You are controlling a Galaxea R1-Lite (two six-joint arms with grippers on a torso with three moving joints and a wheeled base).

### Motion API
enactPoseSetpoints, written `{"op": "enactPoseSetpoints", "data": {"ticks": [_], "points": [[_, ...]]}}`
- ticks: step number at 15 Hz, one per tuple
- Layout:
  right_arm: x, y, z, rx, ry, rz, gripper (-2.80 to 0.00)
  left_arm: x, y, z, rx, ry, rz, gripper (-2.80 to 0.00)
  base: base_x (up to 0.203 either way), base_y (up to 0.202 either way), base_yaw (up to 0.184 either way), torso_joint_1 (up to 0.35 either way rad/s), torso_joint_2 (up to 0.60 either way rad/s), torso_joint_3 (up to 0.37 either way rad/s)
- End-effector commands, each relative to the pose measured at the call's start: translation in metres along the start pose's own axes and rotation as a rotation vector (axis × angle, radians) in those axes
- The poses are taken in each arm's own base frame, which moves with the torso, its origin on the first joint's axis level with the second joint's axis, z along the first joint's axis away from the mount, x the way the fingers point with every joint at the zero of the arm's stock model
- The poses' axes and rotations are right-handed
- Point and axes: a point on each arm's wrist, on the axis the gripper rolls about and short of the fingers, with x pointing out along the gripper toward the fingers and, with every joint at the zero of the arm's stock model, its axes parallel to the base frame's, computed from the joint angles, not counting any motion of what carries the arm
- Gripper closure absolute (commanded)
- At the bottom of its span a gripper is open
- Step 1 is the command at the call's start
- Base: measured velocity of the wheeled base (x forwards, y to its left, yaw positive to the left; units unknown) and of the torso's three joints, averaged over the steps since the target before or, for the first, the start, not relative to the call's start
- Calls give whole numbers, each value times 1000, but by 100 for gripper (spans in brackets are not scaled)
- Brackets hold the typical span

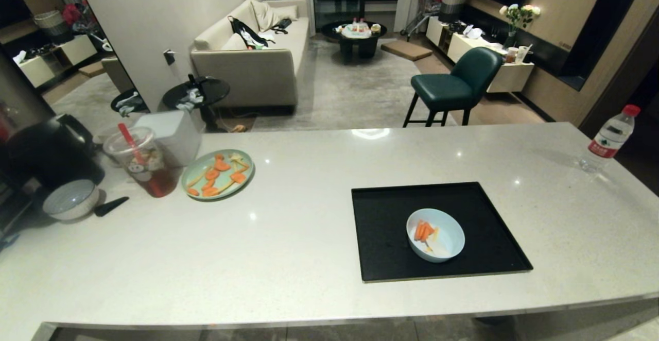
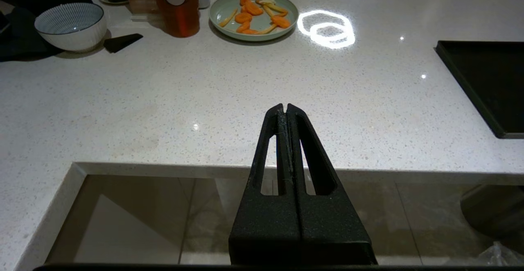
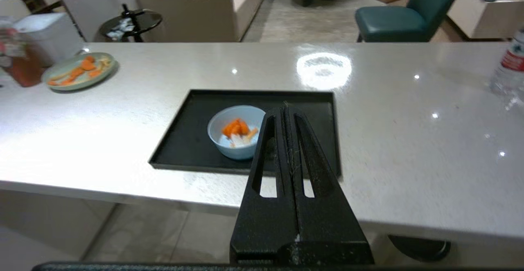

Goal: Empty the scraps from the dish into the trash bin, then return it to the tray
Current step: Pick up the bowl with leftover food

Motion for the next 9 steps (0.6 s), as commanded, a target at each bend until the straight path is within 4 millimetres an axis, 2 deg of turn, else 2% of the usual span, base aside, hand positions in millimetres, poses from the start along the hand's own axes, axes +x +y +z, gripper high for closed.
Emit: {"op": "enactPoseSetpoints", "data": {"ticks": [1,4,7,9], "points": [[31,-4,30,22,106,8,0,0,0,0,-1,0,1,0,0,0,0,0,0,0],[71,-11,54,45,216,13,0,0,0,0,-1,0,0,0,0,0,0,0,0,0],[115,-18,57,73,348,16,0,0,0,0,-1,0,1,0,0,0,0,0,0,0],[146,-23,53,98,441,18,0,0,0,0,-1,0,-1,0,0,0,0,0,0,0]]}}
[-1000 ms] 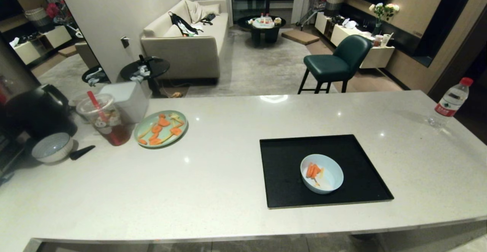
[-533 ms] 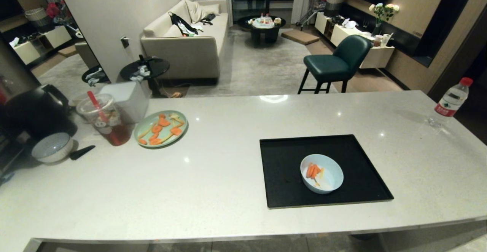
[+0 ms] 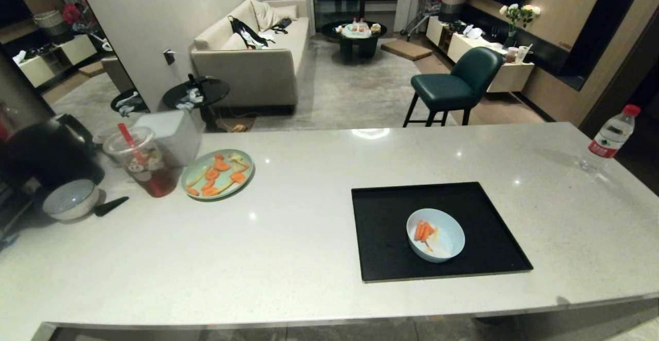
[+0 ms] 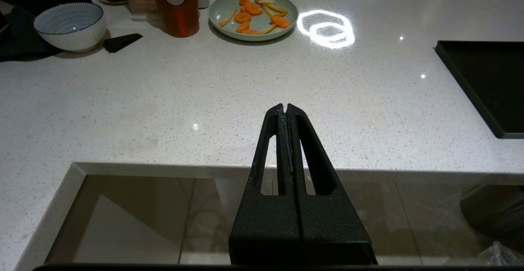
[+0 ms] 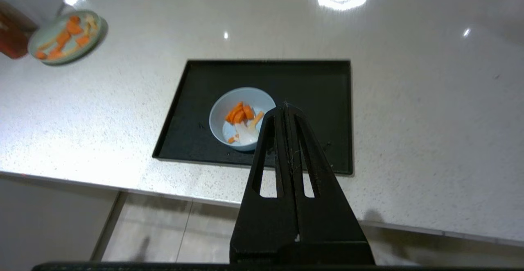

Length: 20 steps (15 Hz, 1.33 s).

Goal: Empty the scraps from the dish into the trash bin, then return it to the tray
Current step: Pick up the bowl with leftover food

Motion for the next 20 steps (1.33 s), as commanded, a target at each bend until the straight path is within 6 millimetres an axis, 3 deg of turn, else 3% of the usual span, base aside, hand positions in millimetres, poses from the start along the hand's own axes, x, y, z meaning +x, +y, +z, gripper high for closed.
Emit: {"op": "enactPoseSetpoints", "data": {"ticks": [1,2,3,8,12,15,18,20], "points": [[54,-10,1,46,183,-1,0,0,0,0,-1,1,1,0,0,0,0,0,0,0],[70,-13,1,60,233,-1,0,0,0,0,-1,1,1,0,0,0,0,0,0,0],[82,-15,-1,72,281,-3,-280,0,0,0,-1,1,1,0,0,0,0,0,0,0],[159,-29,-19,149,529,-36,-280,0,0,0,-1,1,1,0,0,0,0,0,0,0],[226,-32,-49,215,691,-37,-280,0,0,0,-1,0,-1,0,0,0,0,0,0,0],[263,-7,-58,305,756,-24,-280,0,0,0,-1,1,1,0,0,0,0,0,0,0],[286,18,-62,337,781,-90,-280,0,0,0,-1,1,1,0,0,0,0,0,0,0],[289,24,-65,341,807,-103,-280,0,0,0,-1,1,1,0,0,0,0,0,0,0]]}}
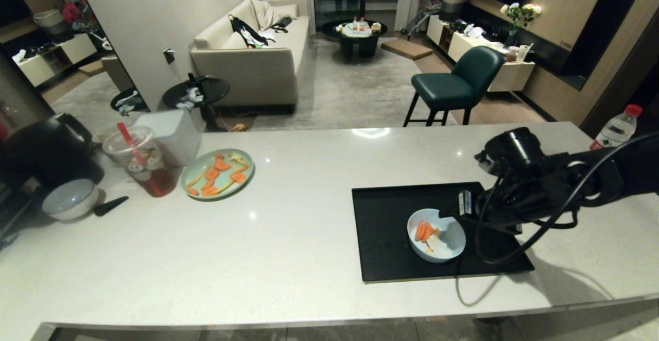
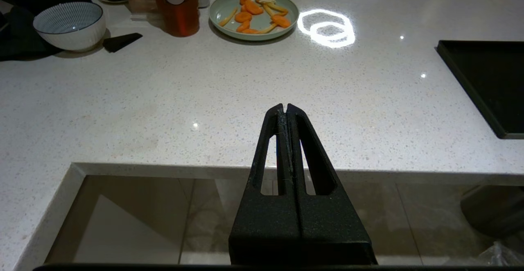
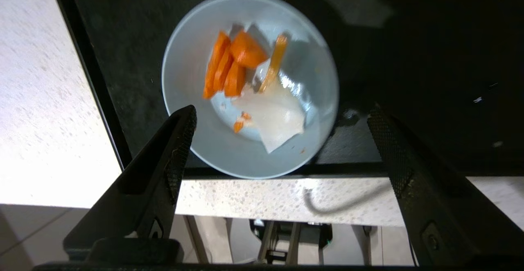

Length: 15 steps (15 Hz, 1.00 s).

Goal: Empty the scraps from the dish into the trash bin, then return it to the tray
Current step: Pick up the bowl with leftover food

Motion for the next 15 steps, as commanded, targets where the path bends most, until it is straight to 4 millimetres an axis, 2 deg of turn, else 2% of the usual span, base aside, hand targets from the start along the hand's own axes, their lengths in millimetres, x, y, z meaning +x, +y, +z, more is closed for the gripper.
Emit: {"op": "enactPoseSetpoints", "data": {"ticks": [1,5,9,15], "points": [[13,4,-3,-5,39,-11,-280,0,0,0,-1,-1,1,0,0,0,0,0,0,0],[10,0,-6,-2,58,-75,-280,0,0,0,-1,1,1,0,0,0,0,0,0,0],[-6,-1,-6,1,51,-88,-280,0,0,0,-1,1,1,0,0,0,0,0,0,0],[-2,-17,-4,35,61,-181,-280,0,0,0,-1,1,0,0,0,0,0,0,0,0]]}}
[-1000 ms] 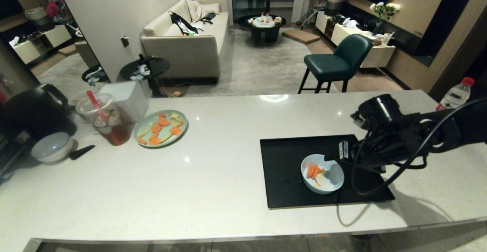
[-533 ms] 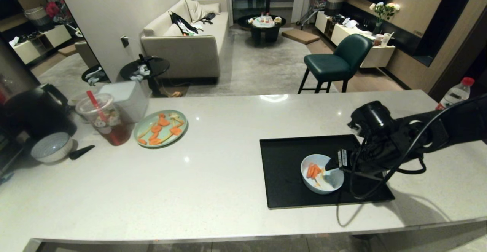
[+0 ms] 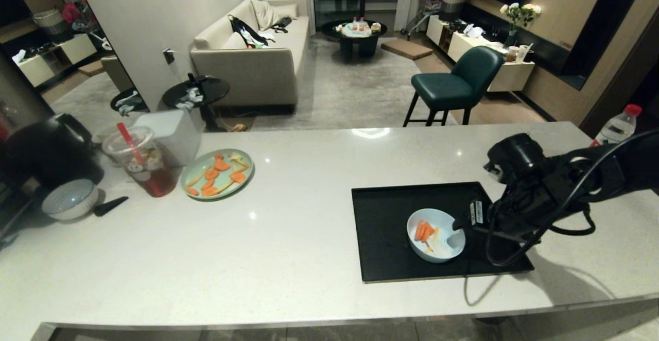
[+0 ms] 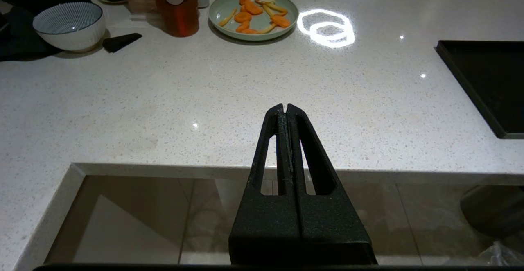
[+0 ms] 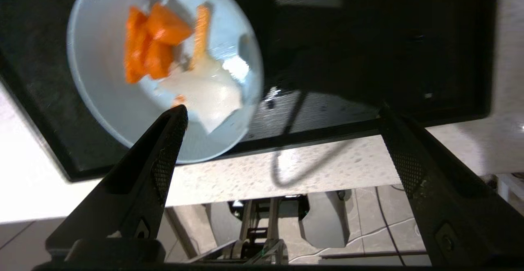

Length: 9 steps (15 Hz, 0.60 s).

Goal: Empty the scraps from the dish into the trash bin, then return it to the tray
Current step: Pick up the bowl with leftover food

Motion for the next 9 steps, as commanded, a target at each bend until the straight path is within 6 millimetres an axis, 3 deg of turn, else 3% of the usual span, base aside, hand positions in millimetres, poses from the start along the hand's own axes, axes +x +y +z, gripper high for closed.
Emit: {"op": "enactPoseSetpoints", "data": {"ticks": [1,9], "points": [[6,-3,1,11,-5,-47,-280,0,0,0,-1,0,0,0,0,0,0,0,0,0],[28,-4,-2,70,31,-76,-280,0,0,0,-1,0,1,0,0,0,0,0,0,0]]}}
